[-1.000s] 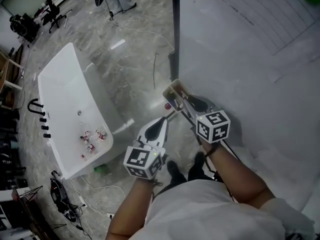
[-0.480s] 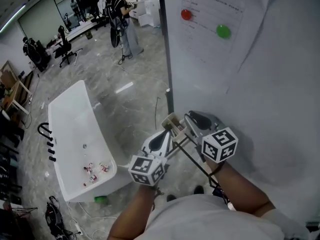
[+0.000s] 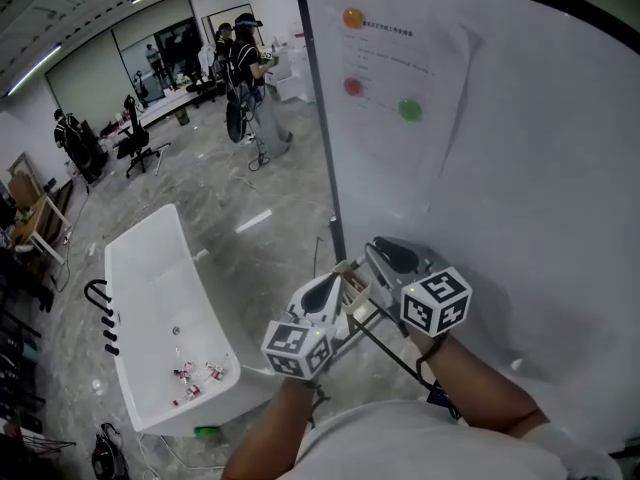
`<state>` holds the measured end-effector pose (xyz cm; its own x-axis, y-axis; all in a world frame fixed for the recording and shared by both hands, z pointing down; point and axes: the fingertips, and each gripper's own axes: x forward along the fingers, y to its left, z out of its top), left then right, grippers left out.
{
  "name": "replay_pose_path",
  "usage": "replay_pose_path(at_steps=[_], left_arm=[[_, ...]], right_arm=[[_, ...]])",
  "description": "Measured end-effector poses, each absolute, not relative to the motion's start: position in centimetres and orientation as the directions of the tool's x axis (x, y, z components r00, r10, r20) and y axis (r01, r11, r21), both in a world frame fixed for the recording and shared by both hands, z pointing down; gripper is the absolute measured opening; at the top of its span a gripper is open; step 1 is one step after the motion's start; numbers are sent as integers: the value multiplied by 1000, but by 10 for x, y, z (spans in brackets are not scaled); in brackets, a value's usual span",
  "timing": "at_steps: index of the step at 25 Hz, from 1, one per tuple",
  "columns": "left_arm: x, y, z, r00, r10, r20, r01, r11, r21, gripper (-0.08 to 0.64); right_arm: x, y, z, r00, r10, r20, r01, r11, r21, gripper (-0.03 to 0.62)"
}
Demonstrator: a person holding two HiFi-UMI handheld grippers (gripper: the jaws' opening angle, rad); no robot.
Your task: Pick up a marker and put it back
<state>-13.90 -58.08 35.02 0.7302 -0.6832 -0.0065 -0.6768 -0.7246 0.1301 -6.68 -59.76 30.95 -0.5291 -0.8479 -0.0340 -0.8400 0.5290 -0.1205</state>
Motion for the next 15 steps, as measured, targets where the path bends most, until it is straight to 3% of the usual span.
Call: replay_pose_path(at_steps=[15], left_arm=[[-145,-602,353,716,-698,-2,-691,-710,140,5]], right_arm=[[-71,-623,324,-543,-840,-3,-830,537,-149,75]])
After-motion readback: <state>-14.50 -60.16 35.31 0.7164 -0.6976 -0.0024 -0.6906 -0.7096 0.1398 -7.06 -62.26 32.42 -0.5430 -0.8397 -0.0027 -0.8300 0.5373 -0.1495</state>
